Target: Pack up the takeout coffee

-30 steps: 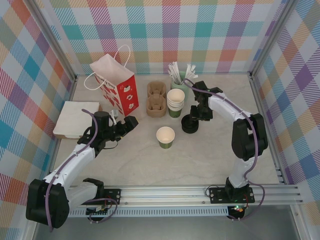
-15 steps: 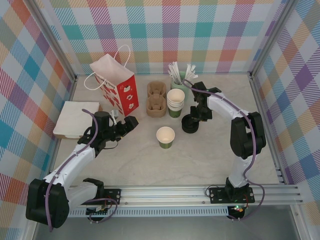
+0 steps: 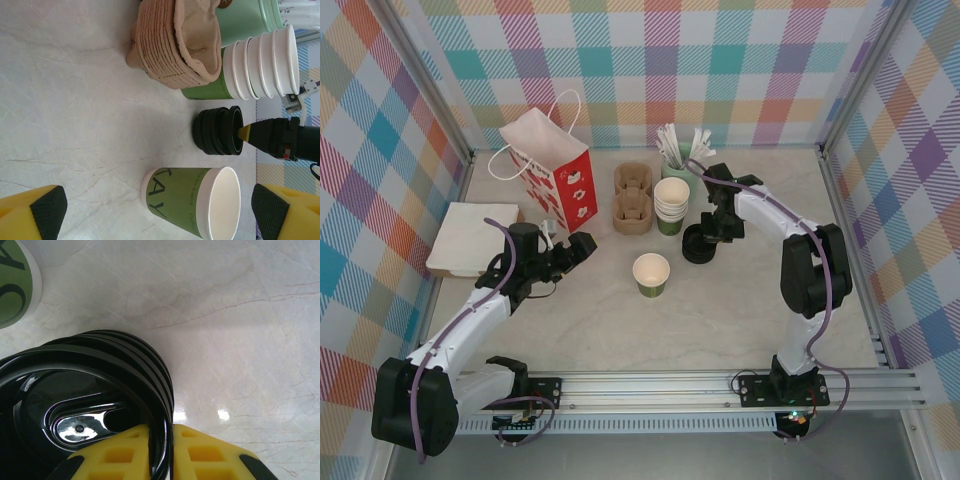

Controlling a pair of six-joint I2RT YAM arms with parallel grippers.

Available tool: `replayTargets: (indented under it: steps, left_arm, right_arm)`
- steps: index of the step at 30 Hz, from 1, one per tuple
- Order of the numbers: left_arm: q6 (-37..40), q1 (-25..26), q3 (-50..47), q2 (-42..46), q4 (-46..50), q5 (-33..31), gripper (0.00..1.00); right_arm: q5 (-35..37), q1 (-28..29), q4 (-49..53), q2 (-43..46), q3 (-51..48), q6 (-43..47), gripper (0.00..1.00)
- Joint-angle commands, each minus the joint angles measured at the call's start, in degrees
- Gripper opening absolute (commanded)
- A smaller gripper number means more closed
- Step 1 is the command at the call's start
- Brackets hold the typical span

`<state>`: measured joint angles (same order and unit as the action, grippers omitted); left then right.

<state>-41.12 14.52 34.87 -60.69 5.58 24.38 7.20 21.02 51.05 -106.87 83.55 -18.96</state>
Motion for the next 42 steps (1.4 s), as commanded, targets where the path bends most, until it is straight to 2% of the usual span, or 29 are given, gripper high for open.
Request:
replayTargets:
  steps: [1, 10, 16, 22, 26, 30, 35, 42]
  left_arm:
    - [0.4, 0.9, 0.9, 0.9, -1.8, -0.1, 0.97]
    - [-0.8, 0.9, 1.4, 2.9, -5.4, 2.4, 0.98]
    - [-5.8, 0.9, 2.9, 2.1, -9.7, 7.1, 0.99]
    - [-15.4, 1.2, 6.5, -0.9, -15.3, 13.8, 0.99]
    - [-19.2, 2.8, 12.5, -3.7, -12.7, 17.2, 0.99]
    - [-22.9, 5.1, 17.2, -6.0, -12.1, 19.0, 0.99]
    - [-29.0, 8.2, 20.1, -9.3, -15.4, 19.9, 0.94]
    - [-33.7, 12.1, 22.4, -12.9, -20.2, 19.2, 0.92]
  right_arm:
    - [-1.5, -0.5, 0.6, 3.5, -1.1, 0.4, 0.17]
    - [-9.2, -3.3, -3.9, 10.9, -7.6, -0.9, 0.17]
    - [-21.3, -5.8, -13.1, 19.6, -15.5, -2.7, 0.17]
    - [-33.0, -6.2, -25.1, 28.8, -23.0, -5.0, 0.16]
    - [-40.2, -6.2, -33.8, 32.6, -26.9, -8.3, 0.15]
    - [-44.7, -6.2, -42.0, 35.3, -30.1, -11.9, 0.15]
    - [-48.7, -6.2, -49.7, 38.1, -32.3, -15.9, 0.14]
    - [-52.2, -6.2, -56.2, 39.5, -33.1, -19.3, 0.13]
